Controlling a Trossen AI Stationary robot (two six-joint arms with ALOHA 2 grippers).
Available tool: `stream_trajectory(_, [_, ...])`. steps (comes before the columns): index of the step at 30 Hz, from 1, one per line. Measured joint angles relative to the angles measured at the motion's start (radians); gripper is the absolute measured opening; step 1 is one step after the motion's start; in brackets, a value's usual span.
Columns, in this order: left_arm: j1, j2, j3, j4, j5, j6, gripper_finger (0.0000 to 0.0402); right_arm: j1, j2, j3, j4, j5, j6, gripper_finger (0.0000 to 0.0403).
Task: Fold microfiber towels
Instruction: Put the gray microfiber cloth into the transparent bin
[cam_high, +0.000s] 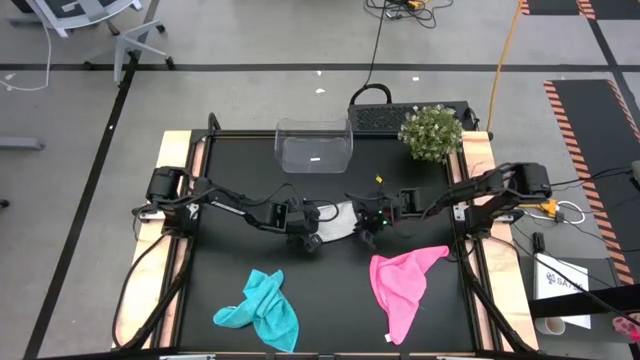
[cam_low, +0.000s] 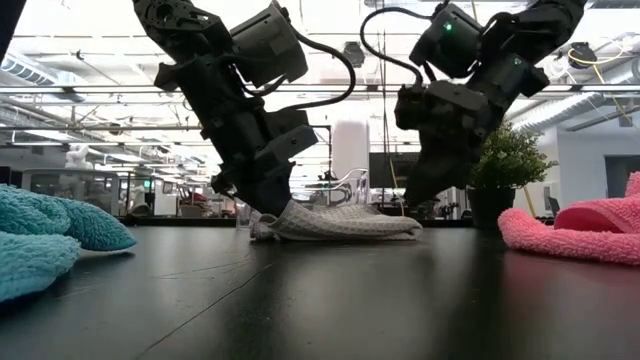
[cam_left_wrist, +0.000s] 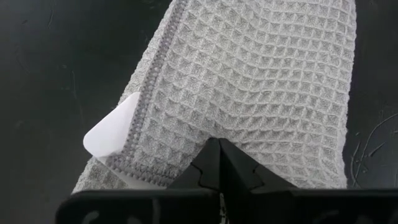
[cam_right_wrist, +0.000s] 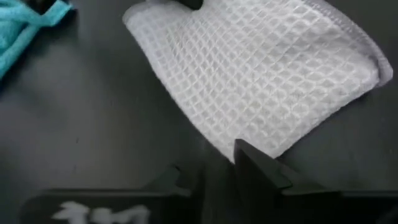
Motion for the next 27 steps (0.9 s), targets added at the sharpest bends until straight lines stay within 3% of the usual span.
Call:
stream_trajectory(6, [0.000, 0.000, 0.000, 0.001, 0.000, 0.000, 0.0004, -0.031, 0.031, 0.000, 0.009, 0.049, 0.037, 0.0151])
stream_trajectory(11, [0.000, 0.000, 0.000, 0.014, -0.001, 0.000, 0.0010, -0.082, 0.052, 0.001, 0.024, 0.050, 0.050, 0.0181])
stream_trajectory(27, [0.000, 0.000, 0.000, 0.022, 0.000, 0.000, 0.0007, -0.104, 0.243, 0.004, 0.298, -0.049, 0.140, 0.0171])
